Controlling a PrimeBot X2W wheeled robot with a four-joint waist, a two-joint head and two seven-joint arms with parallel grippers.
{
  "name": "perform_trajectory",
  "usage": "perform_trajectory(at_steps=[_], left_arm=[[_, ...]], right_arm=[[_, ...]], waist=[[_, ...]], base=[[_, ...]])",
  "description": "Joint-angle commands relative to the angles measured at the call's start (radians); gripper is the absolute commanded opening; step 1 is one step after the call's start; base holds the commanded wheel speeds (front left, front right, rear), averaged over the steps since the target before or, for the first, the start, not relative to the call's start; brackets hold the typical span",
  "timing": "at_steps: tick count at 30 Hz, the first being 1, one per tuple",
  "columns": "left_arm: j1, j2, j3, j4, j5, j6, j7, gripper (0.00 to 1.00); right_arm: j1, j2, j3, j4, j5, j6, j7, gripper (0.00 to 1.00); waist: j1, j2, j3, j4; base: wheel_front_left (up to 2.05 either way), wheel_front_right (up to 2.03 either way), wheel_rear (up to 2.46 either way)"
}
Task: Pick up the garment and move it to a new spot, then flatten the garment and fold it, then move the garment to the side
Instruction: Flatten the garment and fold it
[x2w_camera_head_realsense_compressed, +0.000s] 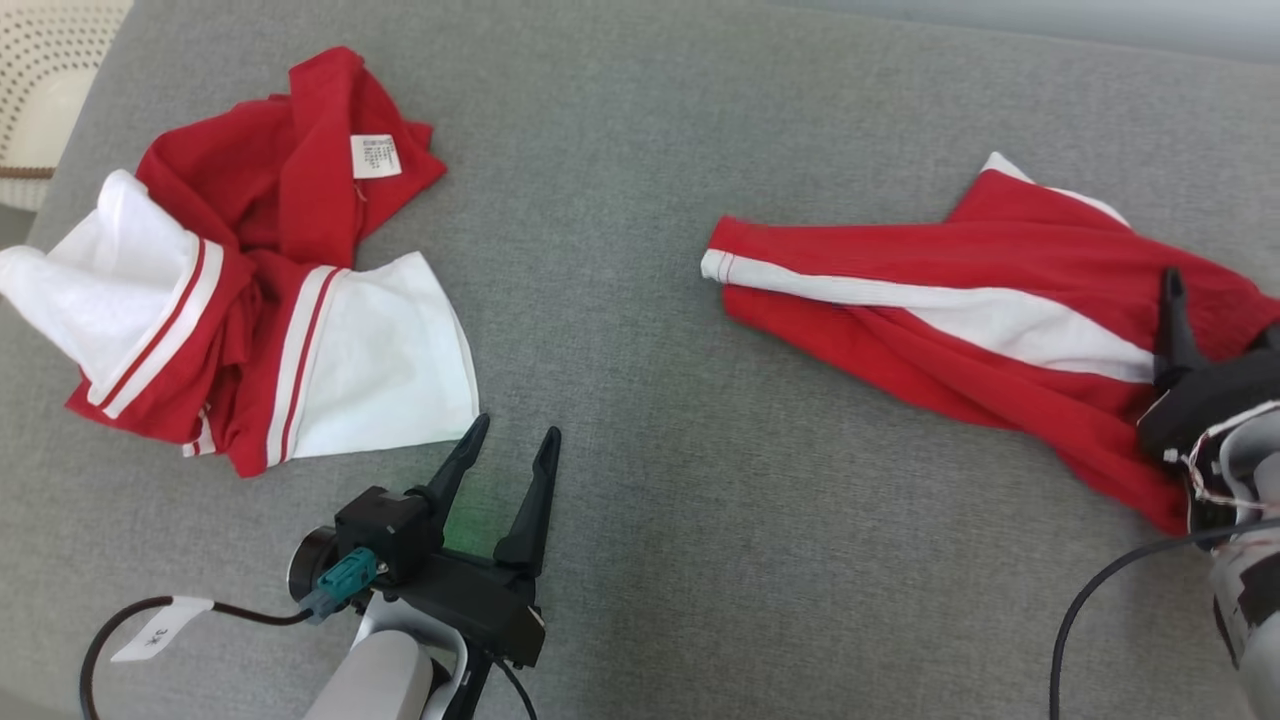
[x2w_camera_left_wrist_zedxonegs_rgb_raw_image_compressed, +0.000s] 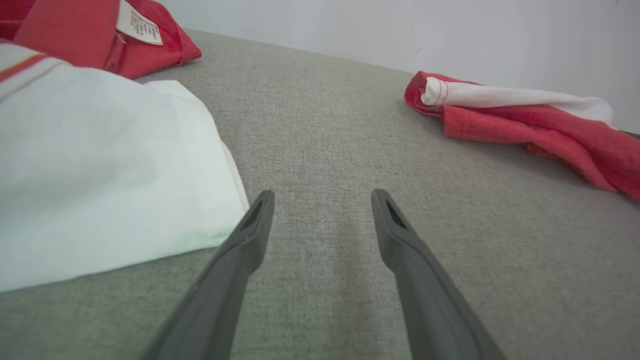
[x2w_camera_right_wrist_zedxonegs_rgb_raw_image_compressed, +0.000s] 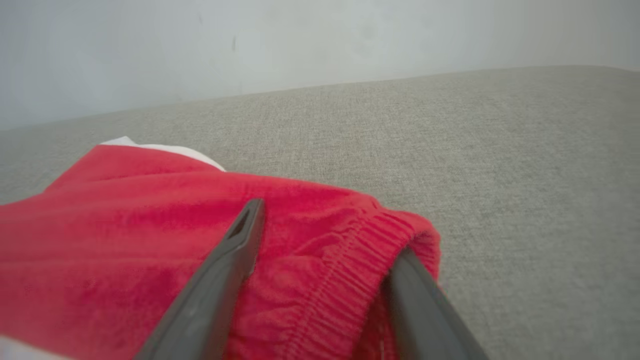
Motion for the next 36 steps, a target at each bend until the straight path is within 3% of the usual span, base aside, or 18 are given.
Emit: perform_trajectory(at_steps=[1, 7, 17, 28, 36], left_arm=[[0.012, 0.001, 0.004, 0.006, 0.006, -0.003, -0.001, 1.0], [0.047, 0.001, 0.036, 0.015, 0.016, -0.006, -0.001, 1.0], [0.094, 0.001, 0.081, 0.027, 0.027, -0.015, -0.001, 1.0], [0.148, 0.001, 0.117, 0.013, 0.053, -0.002, -0.001, 1.0], [0.182, 0.001, 0.121, 0.007, 0.075, -0.004, -0.001, 1.0]], right_arm=[[0.029, 0.004, -0.001, 0.002, -0.005, -0.001, 0.0, 1.0], [0.129, 0.01, -0.044, -0.098, -0.012, -0.001, 0.0, 1.0], [0.332, 0.073, -0.103, -0.236, -0.032, -0.001, 0.0, 1.0], [0.465, 0.142, -0.051, -0.406, -0.096, -0.001, 0.0, 1.0], [0.51, 0.189, -0.045, -0.439, -0.115, -0.001, 0.0, 1.0]], waist=[[-0.0001, -0.0001, -0.036, -0.036], [-0.0001, -0.0001, -0.108, -0.104], [-0.0001, -0.0001, -0.184, -0.191], [-0.0001, -0.0001, -0.248, -0.22], [-0.0001, -0.0001, -0.267, -0.221]], base=[[0.0, 0.0, 0.0], [0.0, 0.0, 0.0], [0.0, 0.0, 0.0], [0.0, 0.0, 0.0], [0.0, 0.0, 0.0]])
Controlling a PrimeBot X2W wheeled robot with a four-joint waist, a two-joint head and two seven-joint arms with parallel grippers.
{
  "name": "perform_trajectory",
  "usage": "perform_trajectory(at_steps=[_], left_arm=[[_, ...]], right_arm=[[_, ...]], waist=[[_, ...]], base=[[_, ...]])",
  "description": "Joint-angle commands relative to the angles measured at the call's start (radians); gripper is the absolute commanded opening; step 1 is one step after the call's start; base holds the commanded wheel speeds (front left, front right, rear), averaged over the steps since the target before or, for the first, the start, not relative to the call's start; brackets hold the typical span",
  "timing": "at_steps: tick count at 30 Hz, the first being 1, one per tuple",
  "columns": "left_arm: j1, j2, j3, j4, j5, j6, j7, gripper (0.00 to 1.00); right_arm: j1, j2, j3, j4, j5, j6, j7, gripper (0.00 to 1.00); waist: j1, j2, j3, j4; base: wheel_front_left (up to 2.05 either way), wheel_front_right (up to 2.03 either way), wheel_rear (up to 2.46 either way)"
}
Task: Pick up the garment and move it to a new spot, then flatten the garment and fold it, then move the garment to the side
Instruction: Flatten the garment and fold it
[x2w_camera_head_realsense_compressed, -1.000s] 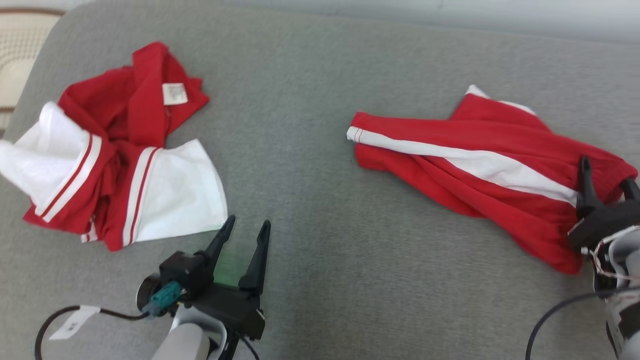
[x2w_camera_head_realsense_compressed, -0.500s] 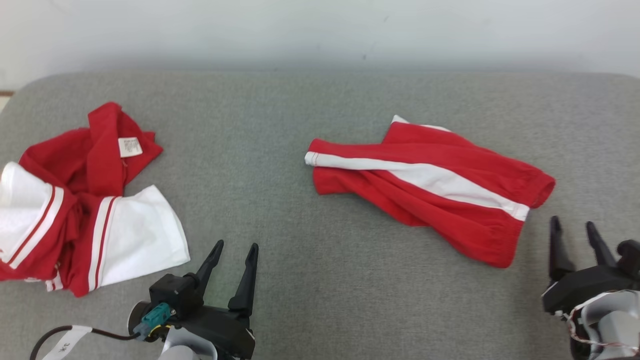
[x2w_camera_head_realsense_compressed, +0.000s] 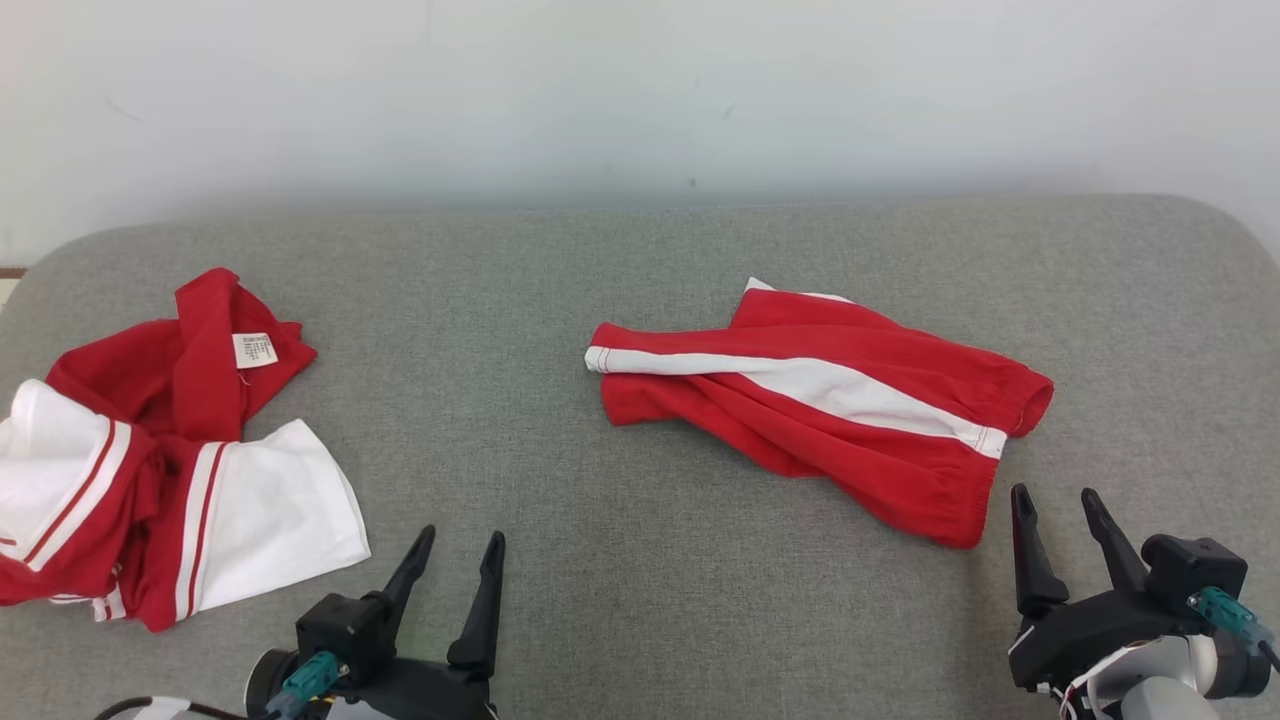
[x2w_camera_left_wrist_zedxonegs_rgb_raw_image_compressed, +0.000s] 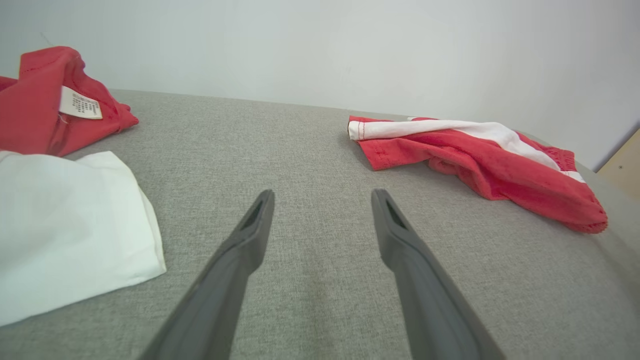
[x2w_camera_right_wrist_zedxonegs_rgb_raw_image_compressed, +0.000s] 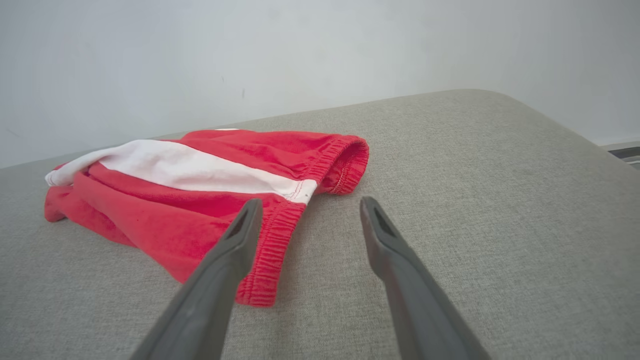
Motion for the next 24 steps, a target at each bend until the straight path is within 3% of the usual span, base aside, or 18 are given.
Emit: perform_trajectory(at_steps=[1, 15, 24], left_arm=[[-0.002, 0.001, -0.002, 0.008, 0.016, -0.009, -0.001, 1.0], [-0.286, 0.002, 0.001, 0.129, 0.115, -0.087, -0.001, 1.0], [-0.453, 0.008, -0.012, 0.282, 0.102, -0.104, -0.001, 1.0]], right_arm=[[0.004, 0.006, 0.004, -0.005, 0.001, -0.001, -0.001, 1.0], [-0.083, 0.025, 0.022, -0.08, 0.011, -0.001, -0.001, 1.0], [-0.133, 0.053, 0.037, -0.138, 0.001, -0.001, -0.001, 1.0]], waist=[[0.0003, 0.0001, 0.01, -0.004], [0.0003, 0.0001, 0.2, -0.101], [0.0003, 0.0001, 0.299, -0.182]], base=[[0.0, 0.0, 0.0], [0.0, 0.0, 0.0], [0.0, 0.0, 0.0]])
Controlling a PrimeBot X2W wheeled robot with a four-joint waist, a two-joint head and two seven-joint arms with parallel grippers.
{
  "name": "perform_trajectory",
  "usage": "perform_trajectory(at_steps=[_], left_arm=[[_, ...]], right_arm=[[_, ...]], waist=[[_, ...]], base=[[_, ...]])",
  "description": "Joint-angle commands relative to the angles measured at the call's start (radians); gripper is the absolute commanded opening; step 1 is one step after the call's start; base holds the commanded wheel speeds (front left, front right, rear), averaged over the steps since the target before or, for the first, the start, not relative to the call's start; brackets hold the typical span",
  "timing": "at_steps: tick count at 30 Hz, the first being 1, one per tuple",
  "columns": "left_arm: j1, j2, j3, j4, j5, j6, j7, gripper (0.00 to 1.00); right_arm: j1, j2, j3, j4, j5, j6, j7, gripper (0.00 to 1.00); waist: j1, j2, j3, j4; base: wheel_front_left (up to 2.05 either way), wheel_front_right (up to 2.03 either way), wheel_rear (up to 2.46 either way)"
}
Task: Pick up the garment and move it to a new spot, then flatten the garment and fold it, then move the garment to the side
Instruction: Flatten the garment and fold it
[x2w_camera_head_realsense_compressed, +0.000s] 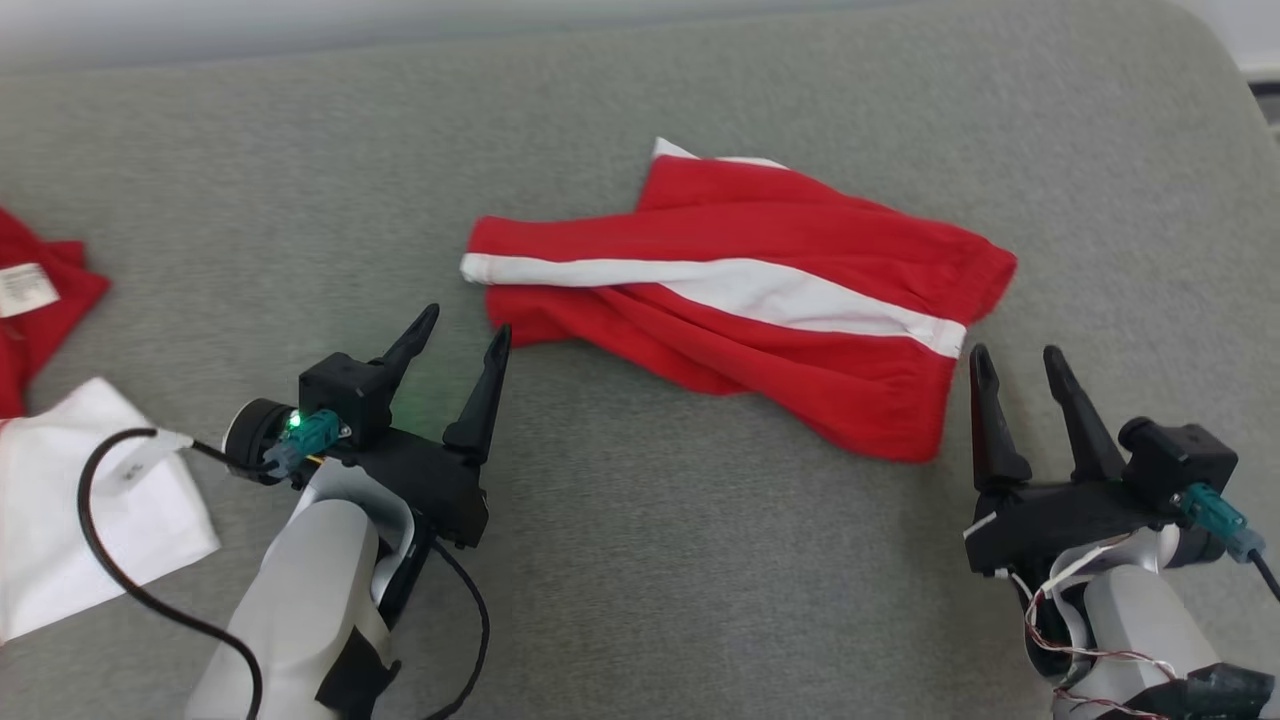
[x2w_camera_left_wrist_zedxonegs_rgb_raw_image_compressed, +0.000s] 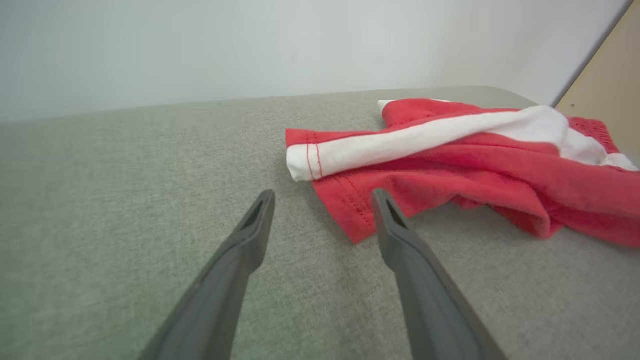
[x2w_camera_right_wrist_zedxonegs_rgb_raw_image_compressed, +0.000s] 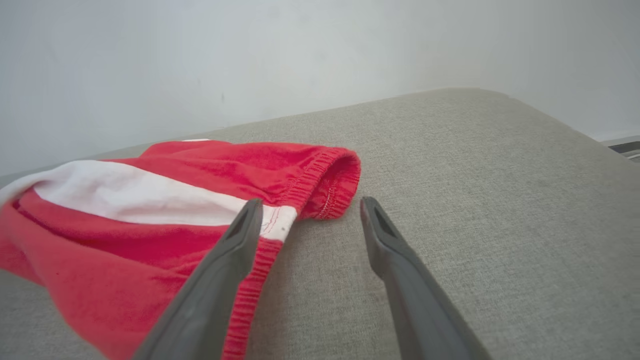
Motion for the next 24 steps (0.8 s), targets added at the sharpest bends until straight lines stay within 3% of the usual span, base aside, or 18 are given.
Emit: perform_trajectory(at_steps=[1, 10, 11, 12, 13, 14, 24], left_arm=[[-0.014, 0.007, 0.004, 0.012, -0.009, -0.001, -0.001, 1.0], [-0.044, -0.003, -0.056, 0.107, -0.09, -0.003, 0.0, 1.0], [-0.045, -0.005, -0.07, 0.116, -0.104, -0.003, 0.001, 0.92], [-0.047, -0.006, -0.086, 0.121, -0.11, -0.005, 0.001, 0.63], [-0.046, -0.008, -0.1, 0.122, -0.126, -0.005, 0.001, 0.24], [-0.043, -0.006, -0.116, 0.122, -0.137, -0.005, 0.001, 0.0], [0.062, 0.029, -0.164, -0.006, -0.2, -0.003, 0.001, 0.0]], right_arm=[[-0.011, 0.005, 0.002, -0.005, -0.005, -0.001, -0.001, 1.0], [-0.02, 0.013, -0.021, -0.036, -0.017, -0.001, -0.001, 1.0], [-0.021, 0.014, -0.023, -0.036, -0.019, -0.001, -0.001, 1.0], [-0.022, 0.015, -0.026, -0.036, -0.019, -0.001, -0.001, 1.0], [-0.021, 0.017, -0.03, -0.035, -0.02, -0.001, -0.001, 1.0], [-0.019, 0.017, -0.033, -0.034, -0.021, -0.001, -0.001, 1.0], [0.032, 0.019, -0.088, -0.016, -0.03, -0.001, -0.001, 1.0]], waist=[[-0.0002, -0.0001, 0.052, -0.054], [-0.0002, -0.0001, 0.08, -0.081], [-0.0002, -0.0001, 0.081, -0.082], [-0.0002, -0.0001, 0.082, -0.082], [-0.0002, -0.0001, 0.082, -0.082], [-0.0002, -0.0001, 0.079, -0.08], [-0.0002, -0.0001, -0.009, -0.011]], base=[[0.0, 0.0, 0.0], [0.0, 0.0, 0.0], [0.0, 0.0, 0.0], [0.0, 0.0, 0.0], [0.0, 0.0, 0.0], [0.0, 0.0, 0.0], [0.0, 0.0, 0.0]])
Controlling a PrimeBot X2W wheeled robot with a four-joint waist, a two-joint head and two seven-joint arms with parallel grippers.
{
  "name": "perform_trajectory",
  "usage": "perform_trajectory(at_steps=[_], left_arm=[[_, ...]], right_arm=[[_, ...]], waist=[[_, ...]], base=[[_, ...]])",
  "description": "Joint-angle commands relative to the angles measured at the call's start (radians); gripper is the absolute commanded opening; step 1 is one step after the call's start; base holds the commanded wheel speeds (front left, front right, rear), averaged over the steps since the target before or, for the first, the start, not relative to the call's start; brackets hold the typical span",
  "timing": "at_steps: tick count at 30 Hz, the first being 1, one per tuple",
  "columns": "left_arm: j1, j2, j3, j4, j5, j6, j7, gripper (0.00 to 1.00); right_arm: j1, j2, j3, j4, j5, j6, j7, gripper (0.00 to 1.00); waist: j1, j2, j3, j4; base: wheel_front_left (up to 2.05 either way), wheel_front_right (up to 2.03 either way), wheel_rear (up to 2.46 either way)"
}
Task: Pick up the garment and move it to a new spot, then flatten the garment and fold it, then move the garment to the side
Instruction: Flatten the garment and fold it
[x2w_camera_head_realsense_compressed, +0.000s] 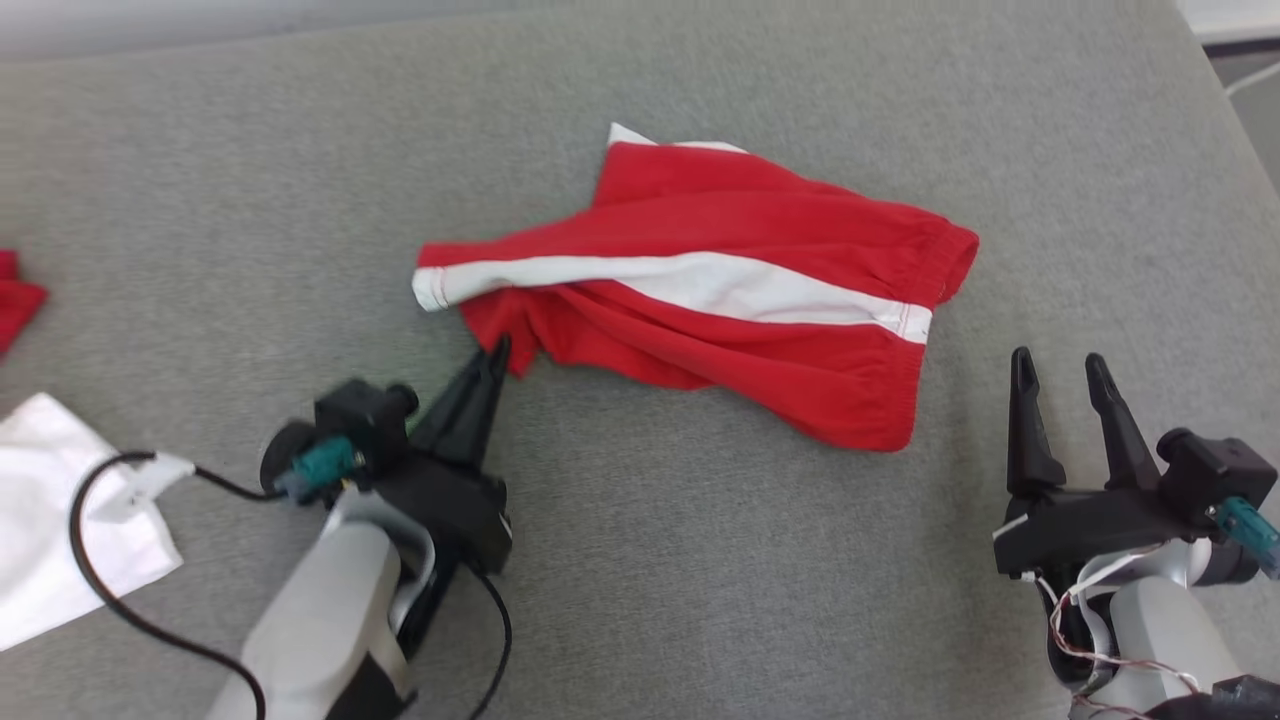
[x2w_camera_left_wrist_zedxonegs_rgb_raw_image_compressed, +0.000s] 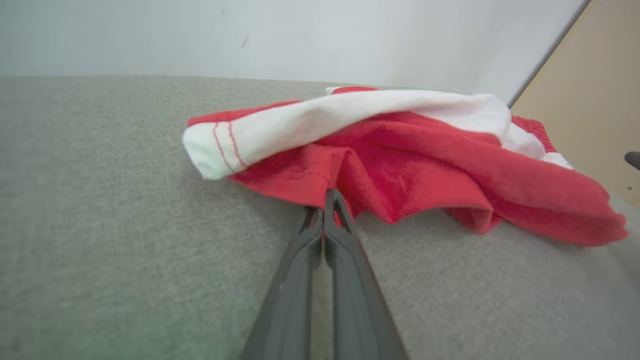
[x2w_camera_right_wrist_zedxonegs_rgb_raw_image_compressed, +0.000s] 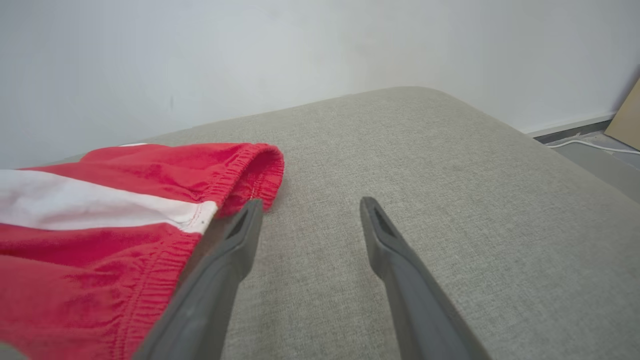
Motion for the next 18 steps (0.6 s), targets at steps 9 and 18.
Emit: perform_trajectory(at_steps=[9, 18], left_arm=[[0.151, 0.0, 0.001, -0.056, -0.011, -0.001, 0.002, 0.0], [0.255, 0.004, 0.019, -0.054, -0.009, -0.001, 0.002, 0.0]], right_arm=[[0.051, -0.012, -0.011, 0.019, -0.003, -0.001, -0.001, 1.0], [0.087, -0.015, -0.005, 0.04, -0.002, -0.001, -0.001, 1.0]], waist=[[-0.0001, -0.0001, -0.128, 0.137], [-0.0001, -0.0001, -0.197, 0.229]], base=[[0.0, 0.0, 0.0], [0.0, 0.0, 0.0]])
